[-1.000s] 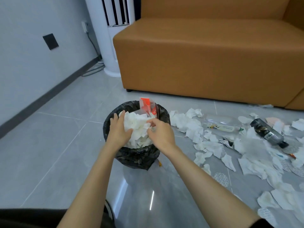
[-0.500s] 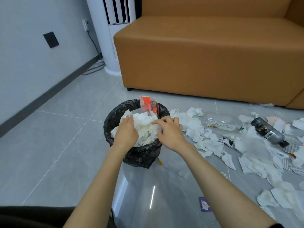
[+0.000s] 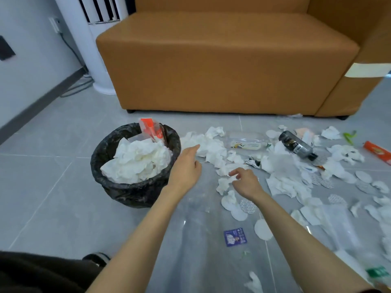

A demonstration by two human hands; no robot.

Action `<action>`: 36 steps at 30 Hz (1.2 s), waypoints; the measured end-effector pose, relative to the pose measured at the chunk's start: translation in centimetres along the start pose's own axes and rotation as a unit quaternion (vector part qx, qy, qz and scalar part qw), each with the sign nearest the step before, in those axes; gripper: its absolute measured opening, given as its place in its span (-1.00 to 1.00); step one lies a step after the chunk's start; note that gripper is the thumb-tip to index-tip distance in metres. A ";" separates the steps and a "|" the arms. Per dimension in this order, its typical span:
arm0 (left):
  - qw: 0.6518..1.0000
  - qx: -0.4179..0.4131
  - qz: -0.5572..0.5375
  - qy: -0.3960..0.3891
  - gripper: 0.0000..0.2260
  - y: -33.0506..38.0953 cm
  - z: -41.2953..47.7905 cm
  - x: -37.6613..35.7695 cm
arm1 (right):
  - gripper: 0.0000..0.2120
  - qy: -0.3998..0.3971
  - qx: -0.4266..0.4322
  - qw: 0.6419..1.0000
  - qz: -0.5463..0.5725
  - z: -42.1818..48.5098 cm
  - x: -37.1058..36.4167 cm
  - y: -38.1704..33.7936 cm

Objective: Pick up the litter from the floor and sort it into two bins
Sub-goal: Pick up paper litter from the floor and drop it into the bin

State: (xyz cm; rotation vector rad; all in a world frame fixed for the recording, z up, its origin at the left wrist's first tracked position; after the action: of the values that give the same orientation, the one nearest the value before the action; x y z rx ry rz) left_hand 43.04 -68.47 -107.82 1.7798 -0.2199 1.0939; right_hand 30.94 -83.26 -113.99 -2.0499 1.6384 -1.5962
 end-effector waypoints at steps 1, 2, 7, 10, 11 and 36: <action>1.000 0.003 -0.002 -0.022 -0.55 0.2 0.1 -1.4 | -0.69 -0.015 -0.025 1.000 -0.006 -0.4 -0.1 1.7; 0.999 0.009 -0.005 -0.043 -0.55 0.2 0.2 -2.7 | -0.68 -0.030 -0.043 0.999 -0.013 -0.6 -0.4 3.2; 0.987 0.038 0.001 -0.157 -0.56 -0.3 0.0 -9.3 | -0.69 -0.102 -0.094 0.989 -0.043 -3.5 -1.8 8.9; 0.970 0.055 0.016 -0.234 -0.56 -0.7 -1.2 -13.1 | -0.64 -0.190 -0.121 0.973 -0.045 -5.9 -3.6 10.2; 0.965 0.061 0.023 -0.252 -0.55 -0.9 -1.5 -14.1 | -0.60 -0.224 -0.130 0.965 -0.048 -6.4 -4.2 10.3; 0.964 0.109 0.045 -0.240 -0.57 -3.4 -5.8 -22.2 | -0.49 -0.139 -0.028 0.987 -0.071 -8.4 -10.1 14.4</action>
State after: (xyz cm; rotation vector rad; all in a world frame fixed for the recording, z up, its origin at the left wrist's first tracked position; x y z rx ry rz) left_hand 28.92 -69.15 -126.24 2.2376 -0.4911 0.7516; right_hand 16.21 -77.60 -125.43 -2.3393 1.4835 -1.2383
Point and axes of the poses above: each hand's wrist, its own z-axis towards the middle knuckle, its own x-axis out of the back of the hand, y = z × x, the point moved 2 cm from there along z, towards the middle knuckle, and after that the axes turned 14 degrees about -y, right-handed, at the moved point
